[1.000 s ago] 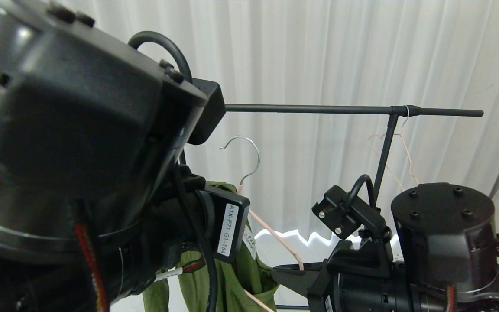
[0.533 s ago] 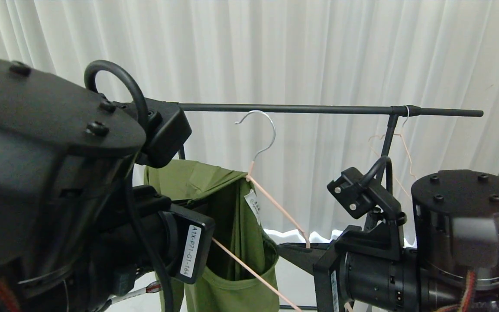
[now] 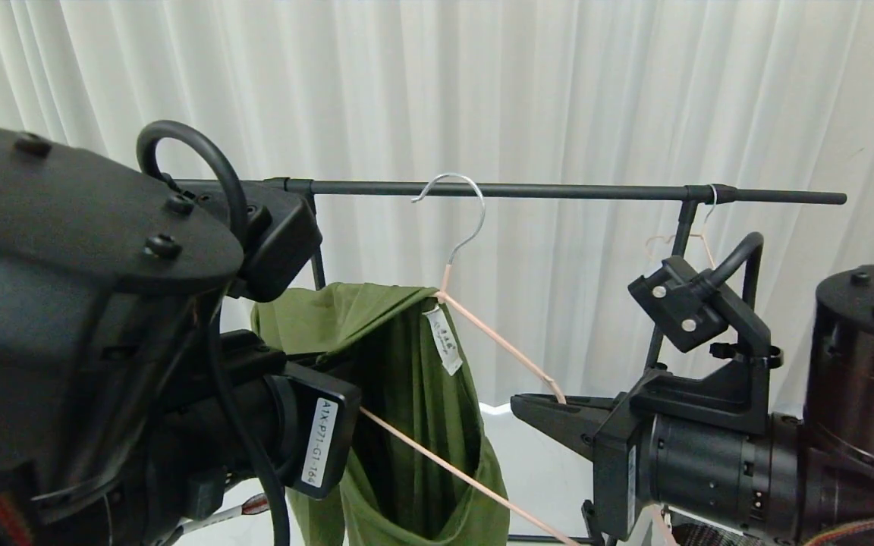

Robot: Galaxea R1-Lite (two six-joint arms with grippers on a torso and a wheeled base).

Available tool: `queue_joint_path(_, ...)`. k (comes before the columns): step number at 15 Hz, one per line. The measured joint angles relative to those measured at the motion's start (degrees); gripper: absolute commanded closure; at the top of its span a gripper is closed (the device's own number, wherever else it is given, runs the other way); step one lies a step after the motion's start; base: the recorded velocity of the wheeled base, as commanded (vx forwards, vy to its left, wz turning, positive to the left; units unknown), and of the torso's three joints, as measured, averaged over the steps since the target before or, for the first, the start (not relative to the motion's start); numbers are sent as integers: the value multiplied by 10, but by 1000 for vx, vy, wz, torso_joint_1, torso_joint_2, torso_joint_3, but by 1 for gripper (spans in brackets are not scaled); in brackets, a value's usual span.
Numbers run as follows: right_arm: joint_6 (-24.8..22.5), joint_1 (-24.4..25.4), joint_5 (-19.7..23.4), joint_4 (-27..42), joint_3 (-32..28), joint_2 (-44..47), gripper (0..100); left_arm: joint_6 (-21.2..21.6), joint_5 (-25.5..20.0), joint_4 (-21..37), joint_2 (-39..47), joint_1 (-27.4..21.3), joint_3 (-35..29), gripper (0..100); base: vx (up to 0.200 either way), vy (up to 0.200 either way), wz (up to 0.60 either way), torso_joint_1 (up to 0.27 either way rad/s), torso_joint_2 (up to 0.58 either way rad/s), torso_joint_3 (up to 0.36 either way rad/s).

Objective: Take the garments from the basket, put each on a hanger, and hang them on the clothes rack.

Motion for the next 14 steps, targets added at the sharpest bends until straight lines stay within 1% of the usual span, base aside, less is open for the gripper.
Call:
queue_joint_path(3,-1,0,-1,0,0,-17,100,-2,5,0,-4,0,4,0,0,0,0,0,0,0)
queue_joint_path(5,-2,-2,-11,0,0,-26,100,-2,5,0,-17,-4,23,0,0,0,0,0,0,0)
queue_joint_path(7,-2,-4,-21,0,1,-33,100,-1,8,0,-39,-16,45,0,0,0,0,0,0,0)
queue_joint_path(10,-9,-9,-25,0,12,-49,100,0,10,0,-81,-52,70,0,0,0,0,0,0,0)
queue_joint_path(12,-21,-11,-26,-1,27,-63,100,3,14,0,-102,-63,77,0,0,0,0,0,0,0)
queue_joint_path(14,-35,-11,-26,-1,47,-79,100,18,15,0,-119,-67,77,0,0,0,0,0,0,0)
